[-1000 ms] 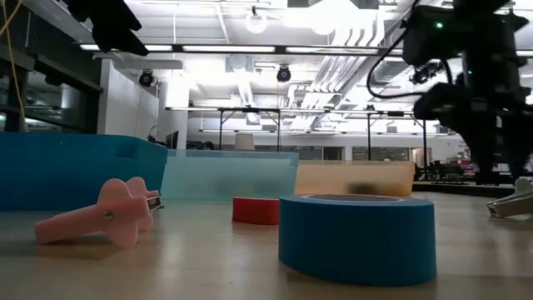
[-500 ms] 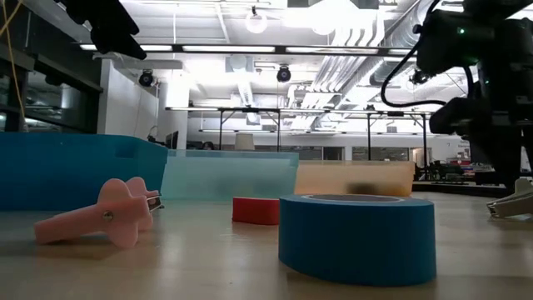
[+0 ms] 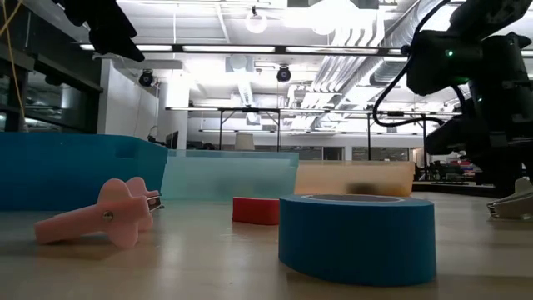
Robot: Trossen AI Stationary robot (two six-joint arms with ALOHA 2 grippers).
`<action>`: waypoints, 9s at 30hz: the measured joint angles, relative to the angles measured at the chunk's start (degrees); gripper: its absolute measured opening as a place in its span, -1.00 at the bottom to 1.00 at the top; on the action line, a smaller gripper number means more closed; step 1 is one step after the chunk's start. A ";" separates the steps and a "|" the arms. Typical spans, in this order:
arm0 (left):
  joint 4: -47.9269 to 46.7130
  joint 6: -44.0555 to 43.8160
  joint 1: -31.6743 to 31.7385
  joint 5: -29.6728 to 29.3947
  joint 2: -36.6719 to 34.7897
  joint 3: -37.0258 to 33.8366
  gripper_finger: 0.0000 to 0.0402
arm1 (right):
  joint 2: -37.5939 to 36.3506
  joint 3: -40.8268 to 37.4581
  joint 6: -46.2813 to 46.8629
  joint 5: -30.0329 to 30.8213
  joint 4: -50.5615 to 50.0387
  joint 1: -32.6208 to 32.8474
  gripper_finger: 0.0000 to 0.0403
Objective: Pick and place Stapler, Stapler remover, tape
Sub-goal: Put the green small staple remover in the light green bin, then put the right red small staple remover in the light green bin
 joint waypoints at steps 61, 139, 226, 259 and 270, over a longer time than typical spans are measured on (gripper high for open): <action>-0.50 -1.96 0.00 0.02 -0.07 0.00 0.44 | 42.08 64.05 -66.70 0.74 1.86 -19.17 -0.75; -3.12 -1.42 -0.02 1.13 -0.13 0.00 0.44 | 29.16 64.82 -30.65 3.89 -34.29 9.65 -0.26; -5.72 -3.50 0.00 2.03 -7.82 0.02 0.44 | 19.26 18.50 2.56 -1.16 16.87 31.78 -0.51; -4.76 -3.66 0.00 1.88 -7.81 0.00 0.44 | 19.10 37.48 -38.49 7.73 19.41 15.91 -0.75; -4.38 -4.49 0.00 1.89 -7.81 0.00 0.44 | 19.08 41.45 -63.76 6.95 18.20 -0.41 -0.75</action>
